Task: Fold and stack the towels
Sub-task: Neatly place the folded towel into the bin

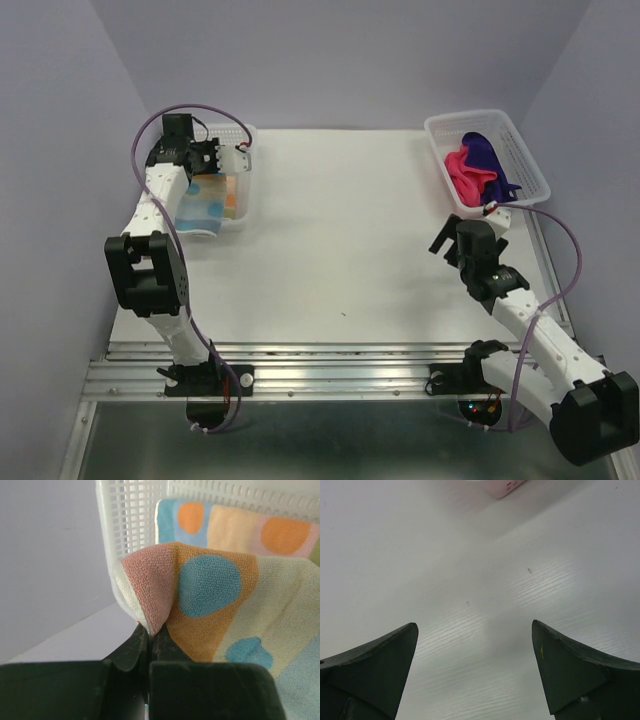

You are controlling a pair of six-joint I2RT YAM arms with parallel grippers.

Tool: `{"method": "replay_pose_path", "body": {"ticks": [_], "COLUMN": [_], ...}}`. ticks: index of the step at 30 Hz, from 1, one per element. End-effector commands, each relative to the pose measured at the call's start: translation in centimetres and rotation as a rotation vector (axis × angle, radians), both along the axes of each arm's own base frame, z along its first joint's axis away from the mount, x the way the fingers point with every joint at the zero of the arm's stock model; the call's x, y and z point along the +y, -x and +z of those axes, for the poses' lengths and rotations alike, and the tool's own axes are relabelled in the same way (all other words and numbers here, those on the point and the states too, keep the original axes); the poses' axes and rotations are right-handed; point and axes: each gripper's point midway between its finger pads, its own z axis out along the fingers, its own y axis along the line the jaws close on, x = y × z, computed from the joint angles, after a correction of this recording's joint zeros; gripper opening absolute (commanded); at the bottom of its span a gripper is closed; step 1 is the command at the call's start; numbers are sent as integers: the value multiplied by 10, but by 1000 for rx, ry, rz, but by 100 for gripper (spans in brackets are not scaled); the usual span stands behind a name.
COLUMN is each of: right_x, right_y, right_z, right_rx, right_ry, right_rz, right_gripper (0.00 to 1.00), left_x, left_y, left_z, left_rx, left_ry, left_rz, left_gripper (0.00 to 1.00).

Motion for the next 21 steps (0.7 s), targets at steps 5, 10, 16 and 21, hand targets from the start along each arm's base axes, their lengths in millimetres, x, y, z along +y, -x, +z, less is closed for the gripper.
{"method": "replay_pose_path", "body": {"ticks": [5, 10, 16, 21], "right_x": [7, 11, 12, 13], "right_y": [-26, -33, -37, -41], "right_z": [29, 27, 24, 23], "right_rx": [-99, -85, -83, -79], "right_ry": [-25, -28, -28, -26], "right_rz": [-8, 2, -2, -4], "right_gripper": [100, 100, 100, 100], "left_x": [0, 0, 4, 4], "left_y": [-38, -47, -58, -67], "left_z": [-6, -19, -24, -19], "left_rx": [-37, -24, -39, -67], "left_ry": [50, 59, 45, 45], "left_rz": [31, 39, 45, 43], "left_gripper": [0, 0, 0, 0]}}
